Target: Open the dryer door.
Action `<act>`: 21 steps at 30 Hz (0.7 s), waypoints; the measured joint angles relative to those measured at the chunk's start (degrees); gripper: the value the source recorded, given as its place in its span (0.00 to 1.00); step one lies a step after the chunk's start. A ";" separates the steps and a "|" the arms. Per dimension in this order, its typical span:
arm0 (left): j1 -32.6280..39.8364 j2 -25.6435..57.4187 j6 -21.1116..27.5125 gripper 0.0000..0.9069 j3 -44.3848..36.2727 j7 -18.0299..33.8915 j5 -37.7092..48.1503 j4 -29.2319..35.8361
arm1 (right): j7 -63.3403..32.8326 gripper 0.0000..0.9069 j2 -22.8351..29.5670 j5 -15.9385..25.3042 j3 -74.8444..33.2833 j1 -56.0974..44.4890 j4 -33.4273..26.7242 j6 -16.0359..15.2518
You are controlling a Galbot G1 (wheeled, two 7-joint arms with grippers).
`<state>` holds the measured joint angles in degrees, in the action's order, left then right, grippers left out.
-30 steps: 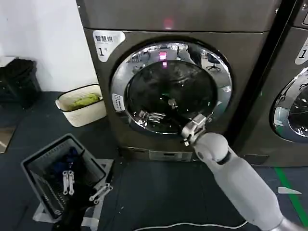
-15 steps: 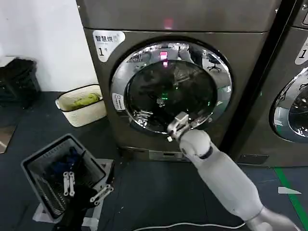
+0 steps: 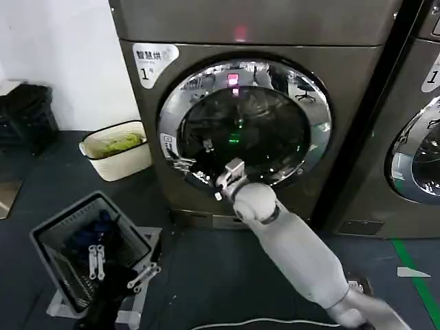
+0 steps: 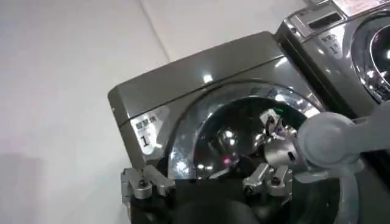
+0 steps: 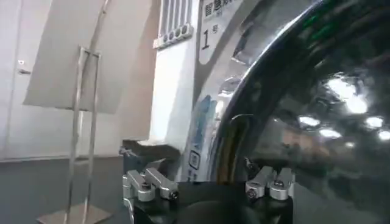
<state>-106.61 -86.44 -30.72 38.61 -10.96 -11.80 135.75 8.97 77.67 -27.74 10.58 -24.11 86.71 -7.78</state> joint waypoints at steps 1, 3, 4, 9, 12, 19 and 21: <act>0.01 -0.01 0.01 1.00 0.05 0.00 0.01 0.00 | 0.33 1.00 0.10 0.00 0.07 0.16 -0.36 0.10; -0.01 -0.03 0.01 1.00 0.14 0.00 0.03 0.00 | 0.74 1.00 0.30 0.00 0.14 0.57 -1.18 0.24; -0.02 -0.04 0.01 1.00 0.19 0.00 0.04 0.00 | 1.28 1.00 0.37 -0.03 0.17 0.74 -1.60 0.34; -0.03 -0.05 0.01 1.00 0.47 -0.01 0.08 -0.01 | 5.14 1.00 0.21 -0.38 0.56 1.36 -3.04 1.27; -0.01 -0.05 0.01 1.00 0.63 -0.02 0.09 -0.18 | 7.15 1.00 0.08 -0.72 0.91 1.74 -3.76 1.83; 0.11 -0.04 0.00 1.00 1.24 -0.03 0.22 -0.51 | 12.33 1.00 -0.99 -3.66 1.74 2.26 -3.29 1.92; 0.29 -0.01 0.00 1.00 1.70 -0.03 0.39 -0.90 | 13.37 1.00 -1.35 -4.28 1.74 2.29 -2.95 1.76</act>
<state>-106.32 -86.45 -30.72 40.30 -10.99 -11.41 134.85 22.34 76.32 -32.01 12.32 -21.82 83.76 -6.02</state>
